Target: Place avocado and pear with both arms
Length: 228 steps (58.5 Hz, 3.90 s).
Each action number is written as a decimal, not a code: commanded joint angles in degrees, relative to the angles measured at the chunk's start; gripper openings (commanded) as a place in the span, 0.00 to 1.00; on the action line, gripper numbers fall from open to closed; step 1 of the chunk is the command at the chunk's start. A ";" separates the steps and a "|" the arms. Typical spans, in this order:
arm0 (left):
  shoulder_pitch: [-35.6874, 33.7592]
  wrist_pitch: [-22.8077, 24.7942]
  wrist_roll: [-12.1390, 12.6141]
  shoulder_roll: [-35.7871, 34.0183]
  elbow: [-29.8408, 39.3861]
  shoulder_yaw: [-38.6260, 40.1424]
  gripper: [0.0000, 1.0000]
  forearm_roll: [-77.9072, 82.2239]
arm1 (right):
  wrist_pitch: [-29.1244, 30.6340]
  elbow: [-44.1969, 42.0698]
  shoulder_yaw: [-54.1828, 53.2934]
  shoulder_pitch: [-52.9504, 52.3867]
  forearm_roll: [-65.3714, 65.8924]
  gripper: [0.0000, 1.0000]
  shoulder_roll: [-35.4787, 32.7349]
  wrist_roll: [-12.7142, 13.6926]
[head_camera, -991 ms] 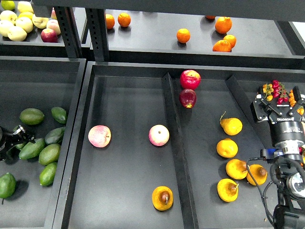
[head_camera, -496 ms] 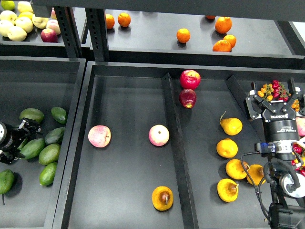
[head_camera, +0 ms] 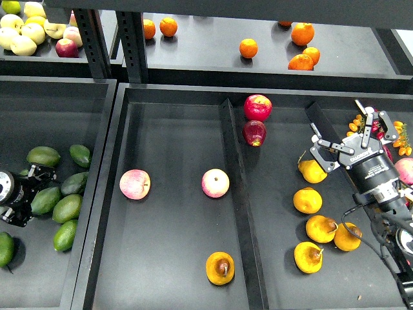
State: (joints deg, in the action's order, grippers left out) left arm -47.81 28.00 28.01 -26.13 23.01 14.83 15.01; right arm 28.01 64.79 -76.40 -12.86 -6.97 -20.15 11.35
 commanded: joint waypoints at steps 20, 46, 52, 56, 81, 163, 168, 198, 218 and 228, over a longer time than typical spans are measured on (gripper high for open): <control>-1.23 0.00 -0.01 0.38 0.37 -0.07 0.94 4.59 | -0.01 0.16 28.22 -15.61 2.22 0.99 -13.16 13.26; 9.39 0.00 -0.01 1.87 20.39 38.23 0.93 4.68 | -0.01 -1.07 35.70 -21.15 2.40 0.99 -11.84 14.76; 12.65 0.00 -0.01 5.12 28.13 45.27 0.96 4.68 | -0.01 -0.98 35.44 -21.15 2.40 0.99 -11.84 14.58; 14.14 0.00 -0.01 6.79 30.95 48.52 0.97 4.68 | -0.01 -0.98 35.35 -21.24 2.31 0.99 -11.84 14.58; 26.63 0.00 -0.01 26.13 42.46 75.24 0.99 4.68 | -0.01 -1.07 34.56 -21.33 2.31 0.99 -11.93 14.76; 44.73 0.00 -4.80 26.13 46.51 79.91 1.00 -18.00 | -0.01 -8.97 64.08 -33.54 14.43 0.99 -1.03 16.65; 44.73 0.00 -4.80 26.13 46.60 79.91 1.00 -18.00 | -0.01 -10.91 66.72 -33.81 16.10 0.99 -0.77 16.65; 44.82 0.00 -4.71 26.13 46.60 79.47 1.00 -18.00 | -0.01 -18.73 72.79 -34.07 20.33 0.99 7.32 16.65; 44.82 0.00 -4.71 26.13 46.51 79.38 1.00 -18.00 | -0.01 -21.63 73.23 -33.90 20.41 0.99 10.75 16.65; 44.82 0.00 -4.63 26.13 46.34 79.30 1.00 -18.00 | -0.01 -21.99 73.85 -33.72 20.59 0.99 10.84 16.65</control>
State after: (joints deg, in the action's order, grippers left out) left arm -2.99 28.00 23.35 0.00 69.60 94.22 -2.99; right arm 28.00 43.04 -2.80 -46.75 13.51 -9.41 28.00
